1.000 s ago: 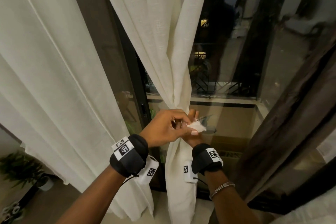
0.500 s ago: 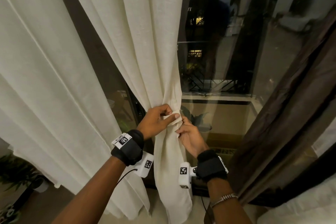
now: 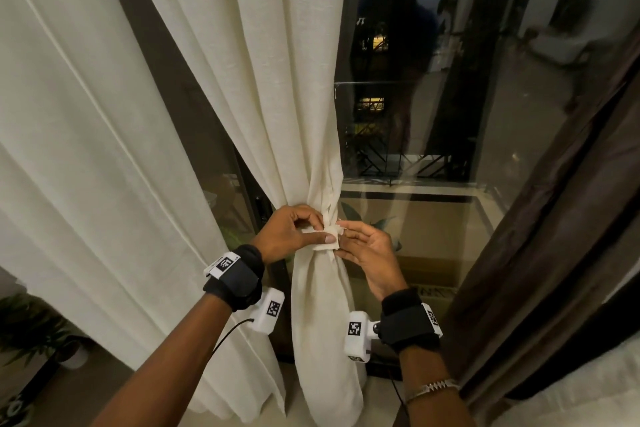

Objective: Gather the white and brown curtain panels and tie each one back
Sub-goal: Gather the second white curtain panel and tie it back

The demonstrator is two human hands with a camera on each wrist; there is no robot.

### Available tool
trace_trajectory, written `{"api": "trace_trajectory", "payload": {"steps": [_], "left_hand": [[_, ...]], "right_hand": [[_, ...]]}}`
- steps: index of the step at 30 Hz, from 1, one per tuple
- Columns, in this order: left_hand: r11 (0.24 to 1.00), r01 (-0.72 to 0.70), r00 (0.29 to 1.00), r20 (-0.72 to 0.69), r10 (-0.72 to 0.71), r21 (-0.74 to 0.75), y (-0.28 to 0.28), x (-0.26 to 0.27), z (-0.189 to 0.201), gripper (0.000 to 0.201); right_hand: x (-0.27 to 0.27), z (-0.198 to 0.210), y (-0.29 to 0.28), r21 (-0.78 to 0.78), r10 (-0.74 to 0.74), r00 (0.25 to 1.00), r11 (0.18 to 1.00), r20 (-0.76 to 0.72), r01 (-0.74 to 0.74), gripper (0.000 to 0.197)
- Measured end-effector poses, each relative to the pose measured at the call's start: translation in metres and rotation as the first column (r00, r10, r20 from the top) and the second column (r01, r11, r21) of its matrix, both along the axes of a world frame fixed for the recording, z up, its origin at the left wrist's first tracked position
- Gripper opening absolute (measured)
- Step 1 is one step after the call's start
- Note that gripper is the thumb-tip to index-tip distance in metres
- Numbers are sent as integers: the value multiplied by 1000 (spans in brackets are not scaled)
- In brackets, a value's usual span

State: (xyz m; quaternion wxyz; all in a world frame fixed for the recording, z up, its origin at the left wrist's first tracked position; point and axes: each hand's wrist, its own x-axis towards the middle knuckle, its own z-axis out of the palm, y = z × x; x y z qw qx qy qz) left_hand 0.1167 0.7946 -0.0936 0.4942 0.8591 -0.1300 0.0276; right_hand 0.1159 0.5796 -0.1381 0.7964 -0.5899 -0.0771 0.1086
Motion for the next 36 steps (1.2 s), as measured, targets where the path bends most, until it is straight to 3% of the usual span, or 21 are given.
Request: {"api": "trace_trajectory", "payload": {"steps": [9,13,18,21,24,27,30,32,34,36], "left_hand": [[995,-102,991,88,100,15,-7,1,-9,23],[997,-75,995,73,73,27,-7,-4,-10,24],[1000,-28,999,-23,29,4,-5,-11,1,26],[998,-57,997,46,58,-19,-4,-19,5,13],[981,-167,973,142,180,-99,-4,-31,10,10],[915,-354,868,296,398,-193,2,-43,22,30],[770,-503,615,462,639,-394,9,-54,40,36],[654,-552,493,430,756,-517,13,-56,55,36],[602,-567,499,347,794,-562,16,-54,66,45],[636,-521,561,334,758,-569,19,-53,73,39]], "right_hand": [[-1,2,-7,43,146,989,989,-22,-144,36],[-2,-4,-5,15,102,994,995,-29,-102,54],[3,-15,-6,105,68,993,993,-97,-58,42],[10,-10,-3,-97,-39,999,995,-24,37,27],[21,10,2,-337,3,999,941,49,13,20],[26,46,-5,-553,61,992,833,112,11,27],[18,89,-14,-564,168,976,824,139,-61,57],[10,117,-12,-508,181,955,861,235,-38,77],[2,139,-3,-428,173,929,903,328,-17,73],[-1,152,5,-348,171,904,937,391,-27,44]]}}
